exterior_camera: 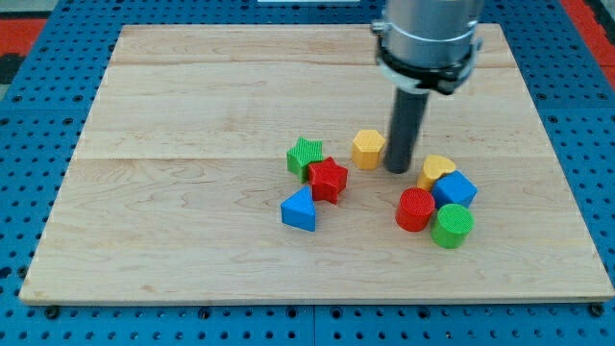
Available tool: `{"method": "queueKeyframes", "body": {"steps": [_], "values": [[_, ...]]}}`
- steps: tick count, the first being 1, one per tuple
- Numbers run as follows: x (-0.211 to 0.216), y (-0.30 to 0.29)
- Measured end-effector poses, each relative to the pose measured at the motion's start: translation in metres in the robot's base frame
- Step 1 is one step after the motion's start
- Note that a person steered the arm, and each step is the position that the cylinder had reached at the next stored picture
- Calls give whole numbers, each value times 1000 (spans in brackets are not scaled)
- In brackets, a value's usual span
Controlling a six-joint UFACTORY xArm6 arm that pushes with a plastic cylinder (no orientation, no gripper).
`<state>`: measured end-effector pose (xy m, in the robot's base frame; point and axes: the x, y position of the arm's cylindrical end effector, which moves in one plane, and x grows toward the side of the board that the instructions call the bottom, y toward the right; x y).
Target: Place the yellow blocks and cube in a vertical line above the green circle
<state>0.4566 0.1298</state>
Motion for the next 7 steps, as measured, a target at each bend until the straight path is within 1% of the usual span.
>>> {"method": "queueKeyframes", "body": {"steps": [1, 2, 3, 4, 5, 6, 7], "values": [[-14, 68], [6, 146], [37, 153], [35, 99], [10, 50], [3, 69], [26, 125]]}}
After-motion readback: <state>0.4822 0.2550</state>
